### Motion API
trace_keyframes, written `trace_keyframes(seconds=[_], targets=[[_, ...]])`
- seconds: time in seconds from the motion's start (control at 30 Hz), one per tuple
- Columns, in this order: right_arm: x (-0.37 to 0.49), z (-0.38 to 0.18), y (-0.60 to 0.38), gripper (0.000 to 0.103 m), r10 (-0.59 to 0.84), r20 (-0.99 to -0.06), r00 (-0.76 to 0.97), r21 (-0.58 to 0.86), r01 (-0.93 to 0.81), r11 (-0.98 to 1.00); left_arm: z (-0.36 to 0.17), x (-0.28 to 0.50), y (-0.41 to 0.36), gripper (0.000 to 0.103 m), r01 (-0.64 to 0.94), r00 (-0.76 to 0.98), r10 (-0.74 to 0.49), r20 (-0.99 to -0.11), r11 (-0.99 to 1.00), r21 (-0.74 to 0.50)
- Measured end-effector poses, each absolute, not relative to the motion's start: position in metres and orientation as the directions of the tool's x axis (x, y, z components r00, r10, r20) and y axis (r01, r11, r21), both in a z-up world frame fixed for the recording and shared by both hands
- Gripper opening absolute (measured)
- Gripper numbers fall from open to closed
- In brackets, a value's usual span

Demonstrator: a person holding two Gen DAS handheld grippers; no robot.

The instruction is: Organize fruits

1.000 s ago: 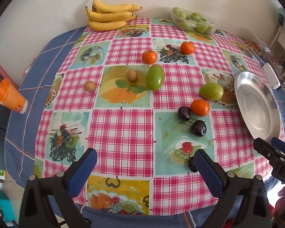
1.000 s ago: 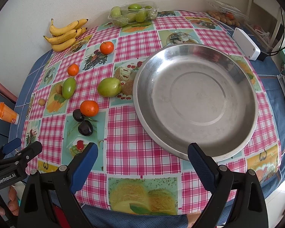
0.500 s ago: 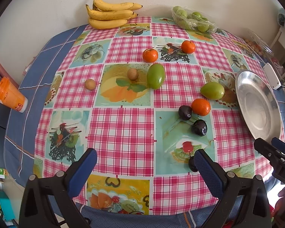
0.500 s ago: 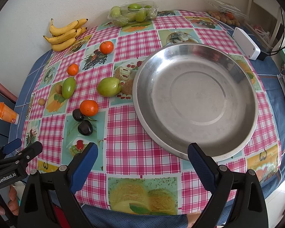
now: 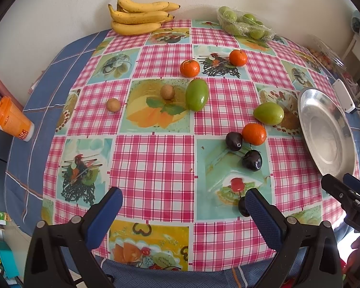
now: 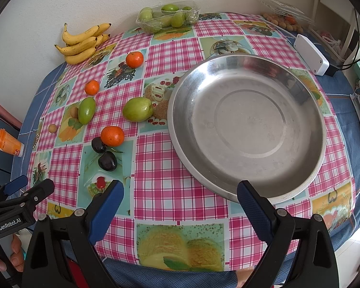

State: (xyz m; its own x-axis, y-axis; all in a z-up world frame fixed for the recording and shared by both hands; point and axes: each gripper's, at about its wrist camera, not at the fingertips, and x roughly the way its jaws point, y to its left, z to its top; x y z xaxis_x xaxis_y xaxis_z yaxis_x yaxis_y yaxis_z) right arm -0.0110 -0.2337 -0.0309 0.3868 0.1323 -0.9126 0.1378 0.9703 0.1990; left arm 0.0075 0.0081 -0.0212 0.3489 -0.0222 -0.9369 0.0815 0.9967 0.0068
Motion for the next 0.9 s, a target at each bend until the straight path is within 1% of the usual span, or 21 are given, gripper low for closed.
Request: trace_keyframes(seconds=[0.77,0.9], targets=[[-0.014,-0.032,-0.232,0.096,0.131,-0.914,0.384,0.195,0.133,0.972,-0.025,0.01,0.01,0.103,0.081,0.324,-0.034,-0.945,0.997,-0.008],[-0.012,-0.032,-0.219,0.096,0.187,-0.906,0.381,0.234,0.081,0.969,-0.024,0.013,0.013,0.103,0.079,0.321,-0.074,-0.944,0.996,-0.052]])
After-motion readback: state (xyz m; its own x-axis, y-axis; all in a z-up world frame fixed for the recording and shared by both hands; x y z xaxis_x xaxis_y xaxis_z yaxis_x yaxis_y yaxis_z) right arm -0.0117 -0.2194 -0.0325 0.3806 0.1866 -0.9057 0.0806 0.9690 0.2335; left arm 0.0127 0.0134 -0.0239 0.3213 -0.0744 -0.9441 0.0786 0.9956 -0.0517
